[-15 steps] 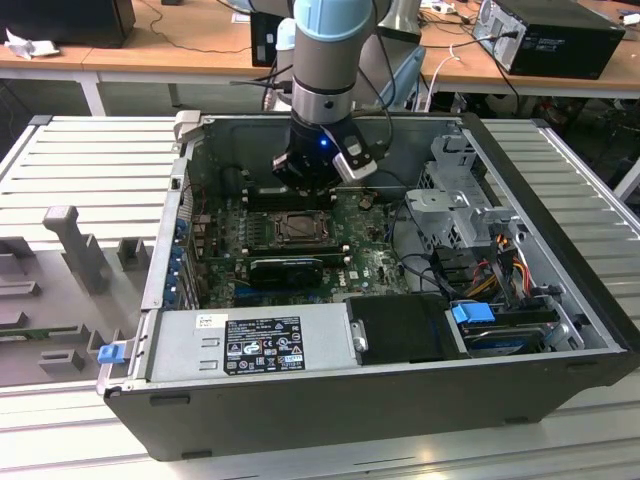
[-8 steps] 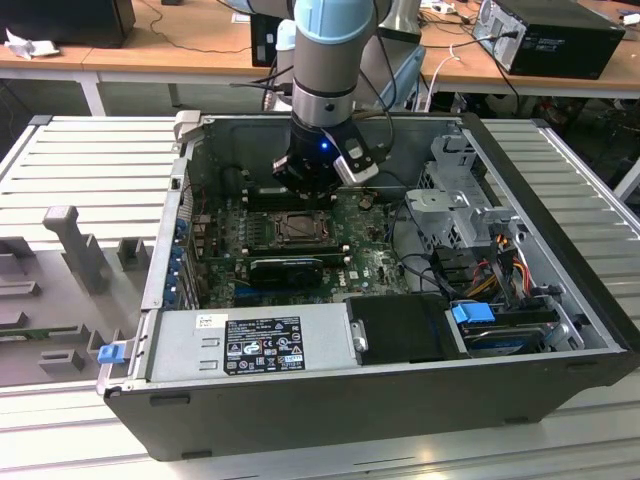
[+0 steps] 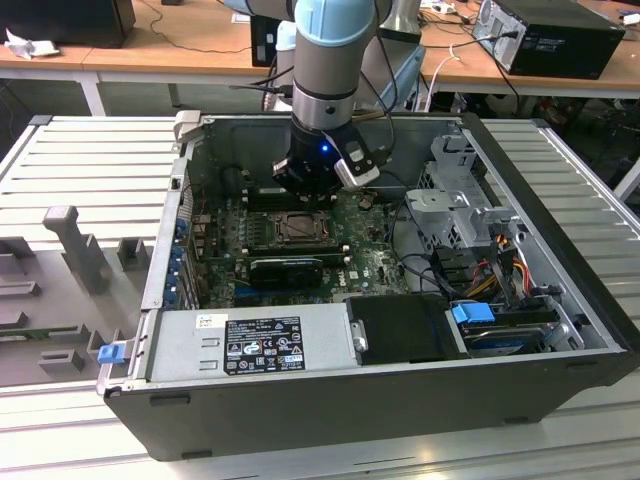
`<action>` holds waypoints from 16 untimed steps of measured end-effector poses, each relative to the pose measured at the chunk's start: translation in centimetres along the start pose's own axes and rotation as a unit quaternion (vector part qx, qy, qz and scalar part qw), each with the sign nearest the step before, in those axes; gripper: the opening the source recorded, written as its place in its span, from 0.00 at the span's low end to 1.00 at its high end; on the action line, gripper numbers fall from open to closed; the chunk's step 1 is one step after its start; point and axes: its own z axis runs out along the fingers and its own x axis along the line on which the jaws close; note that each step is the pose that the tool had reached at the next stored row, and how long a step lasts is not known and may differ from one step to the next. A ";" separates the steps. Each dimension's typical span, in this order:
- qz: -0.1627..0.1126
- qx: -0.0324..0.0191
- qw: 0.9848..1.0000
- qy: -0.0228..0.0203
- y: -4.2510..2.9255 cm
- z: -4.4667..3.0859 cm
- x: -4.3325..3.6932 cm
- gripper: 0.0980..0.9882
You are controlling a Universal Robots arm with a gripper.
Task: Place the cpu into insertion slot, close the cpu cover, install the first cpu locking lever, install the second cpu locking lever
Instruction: 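Install the second cpu locking lever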
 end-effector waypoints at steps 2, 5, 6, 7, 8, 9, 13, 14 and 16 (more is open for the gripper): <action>0.000 0.000 1.000 0.000 -0.06 -0.01 0.00 0.01; 0.000 0.000 1.000 0.000 -0.12 0.00 0.01 0.01; 0.000 0.000 1.000 0.000 -0.16 -0.01 0.01 0.01; 0.000 0.000 1.000 0.000 -0.24 -0.02 0.01 0.01; 0.000 0.000 1.000 0.000 -0.31 -0.03 0.02 0.01; 0.000 0.000 1.000 0.000 -0.37 -0.03 0.02 0.01; 0.000 0.000 1.000 0.000 -0.42 -0.04 0.03 0.01; 0.000 0.000 1.000 0.000 -0.42 -0.06 0.02 0.01; 0.000 0.000 1.000 0.000 -0.41 -0.20 0.03 0.01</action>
